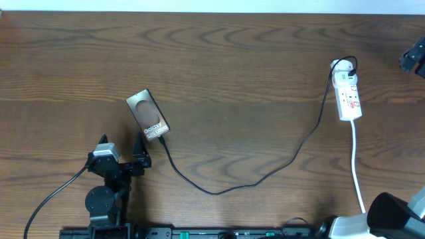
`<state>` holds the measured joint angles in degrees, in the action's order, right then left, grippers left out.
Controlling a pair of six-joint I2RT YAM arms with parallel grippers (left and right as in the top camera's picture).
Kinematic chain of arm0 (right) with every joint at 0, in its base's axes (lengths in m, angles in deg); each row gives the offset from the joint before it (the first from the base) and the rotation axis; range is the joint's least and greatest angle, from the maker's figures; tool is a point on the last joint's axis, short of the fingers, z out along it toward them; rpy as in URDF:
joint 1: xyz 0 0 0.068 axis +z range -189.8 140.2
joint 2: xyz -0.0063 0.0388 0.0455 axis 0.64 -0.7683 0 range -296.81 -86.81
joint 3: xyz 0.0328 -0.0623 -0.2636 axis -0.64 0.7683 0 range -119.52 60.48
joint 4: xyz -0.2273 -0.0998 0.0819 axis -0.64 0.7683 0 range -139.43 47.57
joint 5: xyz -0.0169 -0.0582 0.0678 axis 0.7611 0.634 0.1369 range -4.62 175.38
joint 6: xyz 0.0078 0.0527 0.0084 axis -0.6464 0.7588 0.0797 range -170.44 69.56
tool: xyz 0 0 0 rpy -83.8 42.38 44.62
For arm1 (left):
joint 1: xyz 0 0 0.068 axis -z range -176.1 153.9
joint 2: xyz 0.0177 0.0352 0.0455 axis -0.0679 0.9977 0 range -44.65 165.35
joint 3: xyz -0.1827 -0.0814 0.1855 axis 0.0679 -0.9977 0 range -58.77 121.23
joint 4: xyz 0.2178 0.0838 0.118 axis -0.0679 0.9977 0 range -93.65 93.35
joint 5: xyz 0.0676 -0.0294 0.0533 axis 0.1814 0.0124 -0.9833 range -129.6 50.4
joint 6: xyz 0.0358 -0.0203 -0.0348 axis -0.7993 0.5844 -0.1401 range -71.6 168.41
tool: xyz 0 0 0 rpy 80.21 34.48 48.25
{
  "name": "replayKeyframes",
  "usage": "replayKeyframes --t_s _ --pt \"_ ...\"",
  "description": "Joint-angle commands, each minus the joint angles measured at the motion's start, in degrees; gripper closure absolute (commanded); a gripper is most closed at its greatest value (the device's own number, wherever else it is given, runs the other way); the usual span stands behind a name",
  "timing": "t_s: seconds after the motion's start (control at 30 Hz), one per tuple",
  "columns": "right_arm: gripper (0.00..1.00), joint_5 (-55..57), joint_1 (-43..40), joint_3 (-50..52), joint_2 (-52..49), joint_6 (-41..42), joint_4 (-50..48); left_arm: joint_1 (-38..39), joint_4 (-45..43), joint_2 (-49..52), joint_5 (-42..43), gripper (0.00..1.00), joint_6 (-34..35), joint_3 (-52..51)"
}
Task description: Plug charger to phone and switch on socket
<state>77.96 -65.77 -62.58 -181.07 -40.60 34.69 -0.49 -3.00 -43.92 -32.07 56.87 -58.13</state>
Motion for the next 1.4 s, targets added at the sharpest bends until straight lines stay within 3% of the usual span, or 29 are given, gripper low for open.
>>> replayKeyframes --t_s 0.0,1.03,1.37 --pt "0.01 0.4 0.2 0.1 0.2 0.4 -0.1 0.1 2.8 -0.4 0.8 0.08 -1.1 -0.4" --pt "0.01 0.5 0.1 0.1 0.2 0.4 -0.1 0.1 2.8 -0.4 0.8 0.08 -1.1 -0.4" --pt "0.01 1.3 1.5 3.8 3.3 0.4 -5.7 0.1 2.8 -0.4 0.8 0.08 -1.1 -0.4"
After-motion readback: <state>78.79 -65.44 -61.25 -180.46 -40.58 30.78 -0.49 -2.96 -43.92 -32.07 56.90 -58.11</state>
